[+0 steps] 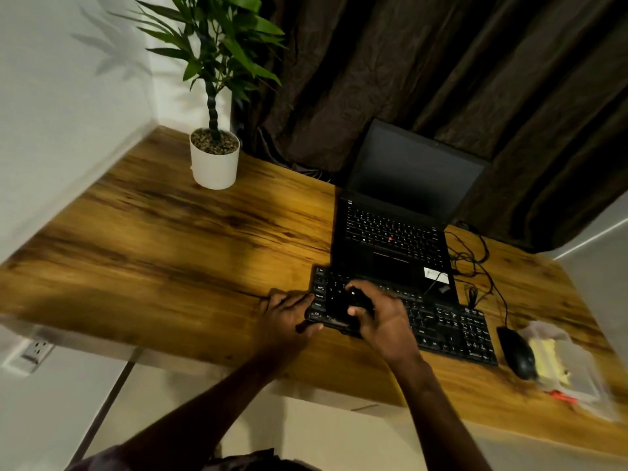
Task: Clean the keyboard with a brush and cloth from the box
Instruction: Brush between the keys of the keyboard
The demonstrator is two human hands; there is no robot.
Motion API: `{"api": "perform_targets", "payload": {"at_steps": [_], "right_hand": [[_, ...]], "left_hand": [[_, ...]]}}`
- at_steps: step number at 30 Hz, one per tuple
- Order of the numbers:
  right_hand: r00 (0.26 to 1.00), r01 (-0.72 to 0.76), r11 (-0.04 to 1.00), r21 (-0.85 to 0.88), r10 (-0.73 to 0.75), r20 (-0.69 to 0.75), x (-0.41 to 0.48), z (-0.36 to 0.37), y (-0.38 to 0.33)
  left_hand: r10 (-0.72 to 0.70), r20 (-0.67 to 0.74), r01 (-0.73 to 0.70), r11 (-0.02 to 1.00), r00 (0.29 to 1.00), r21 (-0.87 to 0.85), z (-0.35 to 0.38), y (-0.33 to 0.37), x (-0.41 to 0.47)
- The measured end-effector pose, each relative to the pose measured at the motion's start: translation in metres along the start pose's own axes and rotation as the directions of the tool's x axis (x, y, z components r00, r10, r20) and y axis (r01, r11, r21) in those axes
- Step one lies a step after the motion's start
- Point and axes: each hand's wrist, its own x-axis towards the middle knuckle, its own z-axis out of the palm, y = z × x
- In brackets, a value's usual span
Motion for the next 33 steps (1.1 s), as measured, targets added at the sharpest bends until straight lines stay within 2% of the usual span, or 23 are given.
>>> {"api": "perform_targets", "payload": {"at_steps": [7,15,20,29,33], "right_hand": [[0.996,0.085,0.994,0.064,-0.086,0.014,0.010,0.020,-0.039],[0.998,0.036,0.999,-0.004,-0.036,-0.054,0.007,0.001,-0.014],[0.991,0.135,0.989,0.061,-0.135,-0.009,0.008,0.020,-0.041],[0.994,-0.033,0.998,-0.048,0.028,-0.104,0.012,0.001,0.001],[0.992,0.068,0.997,0.025,-0.065,-0.106,0.012,0.011,-0.014]], "left_hand": [[-0.009,-0.037,0.007,0.998,0.999,-0.055,-0.002,0.002,0.000],[-0.021,-0.029,0.019,0.997,0.999,-0.069,0.000,0.000,0.000],[-0.008,-0.024,0.007,0.999,1.000,-0.042,0.004,-0.004,0.002],[-0.012,-0.029,0.010,0.998,1.000,-0.070,0.006,-0.005,0.001],[-0.021,-0.038,0.019,0.997,0.999,-0.074,0.004,-0.004,0.001]]}}
